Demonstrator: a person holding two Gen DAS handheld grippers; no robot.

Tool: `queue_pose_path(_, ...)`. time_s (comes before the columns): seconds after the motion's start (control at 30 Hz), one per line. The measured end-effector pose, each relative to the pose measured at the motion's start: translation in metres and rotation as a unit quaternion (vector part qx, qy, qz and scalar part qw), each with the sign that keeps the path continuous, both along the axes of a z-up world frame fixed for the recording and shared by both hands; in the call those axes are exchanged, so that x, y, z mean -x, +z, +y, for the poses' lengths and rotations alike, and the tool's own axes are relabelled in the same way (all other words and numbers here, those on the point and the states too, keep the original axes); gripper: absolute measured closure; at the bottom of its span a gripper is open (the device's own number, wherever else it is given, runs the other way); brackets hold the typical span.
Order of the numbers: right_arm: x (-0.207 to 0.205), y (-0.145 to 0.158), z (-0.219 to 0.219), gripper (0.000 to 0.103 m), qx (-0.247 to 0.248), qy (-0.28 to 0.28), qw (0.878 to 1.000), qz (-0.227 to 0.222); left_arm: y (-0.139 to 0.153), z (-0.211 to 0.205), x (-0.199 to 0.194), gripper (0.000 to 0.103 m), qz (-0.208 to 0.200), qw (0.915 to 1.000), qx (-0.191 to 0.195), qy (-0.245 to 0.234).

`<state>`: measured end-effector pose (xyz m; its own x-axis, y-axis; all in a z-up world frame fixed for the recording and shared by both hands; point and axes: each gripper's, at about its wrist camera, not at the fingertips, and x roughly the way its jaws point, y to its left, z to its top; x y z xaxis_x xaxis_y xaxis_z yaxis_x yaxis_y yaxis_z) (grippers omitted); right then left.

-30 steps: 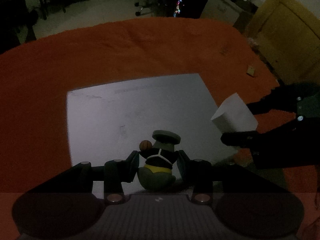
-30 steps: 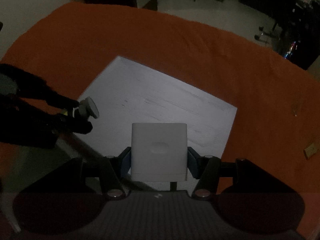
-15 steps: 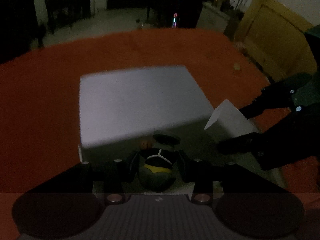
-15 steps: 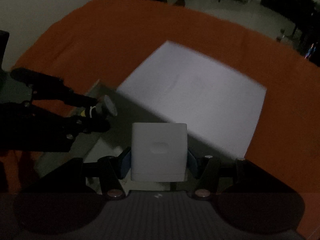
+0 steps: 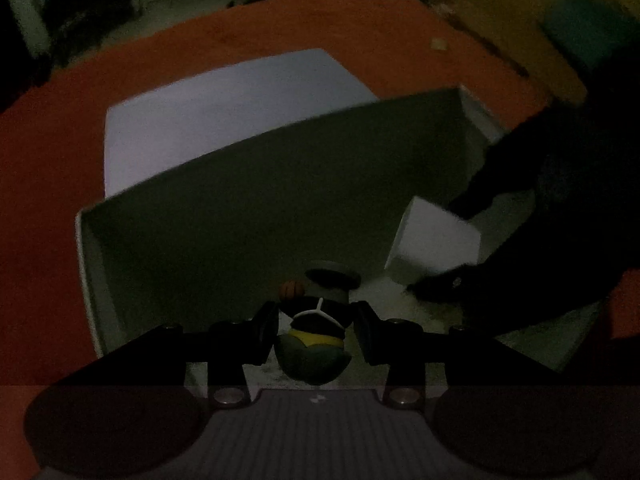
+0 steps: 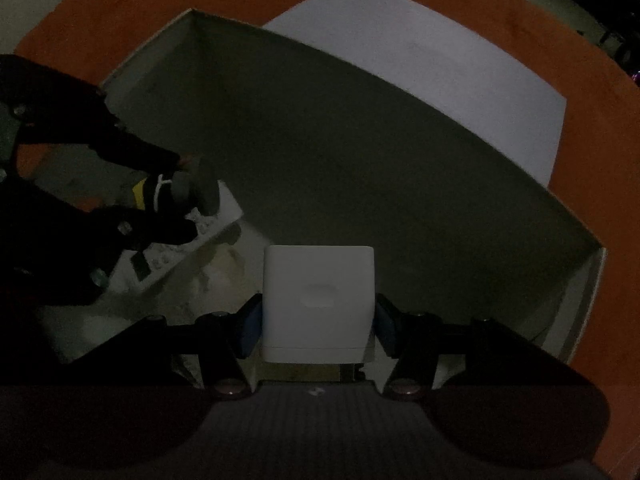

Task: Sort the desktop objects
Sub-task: 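Lower both held objects into the box and open both grippers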

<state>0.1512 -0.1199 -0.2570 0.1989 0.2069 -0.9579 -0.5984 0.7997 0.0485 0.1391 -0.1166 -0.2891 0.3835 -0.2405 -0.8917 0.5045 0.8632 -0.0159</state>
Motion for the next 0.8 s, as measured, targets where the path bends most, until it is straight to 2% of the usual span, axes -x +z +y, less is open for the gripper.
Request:
queue_pose_path(0.13, 0.000, -0.017, 0.001, 0.044, 0.018, 0.013, 1.000, -0.015, -0.016, -0.011, -0.006, 0.067, 0.003, 0.9998, -0.008, -0.016)
queue_pose_path(0.47, -0.007, -0.053, 0.004, 0.043, 0.029, 0.013, 1.000, -0.001, -0.052, -0.024, -0.019, 0.067, 0.030, 0.9990, -0.021, -0.026)
queue_pose_path(0.8, -0.008, -0.057, 0.006, 0.043, 0.024, 0.008, 1.000, -0.001, -0.057, -0.017, -0.024, 0.066, 0.047, 0.9988, -0.010, -0.014)
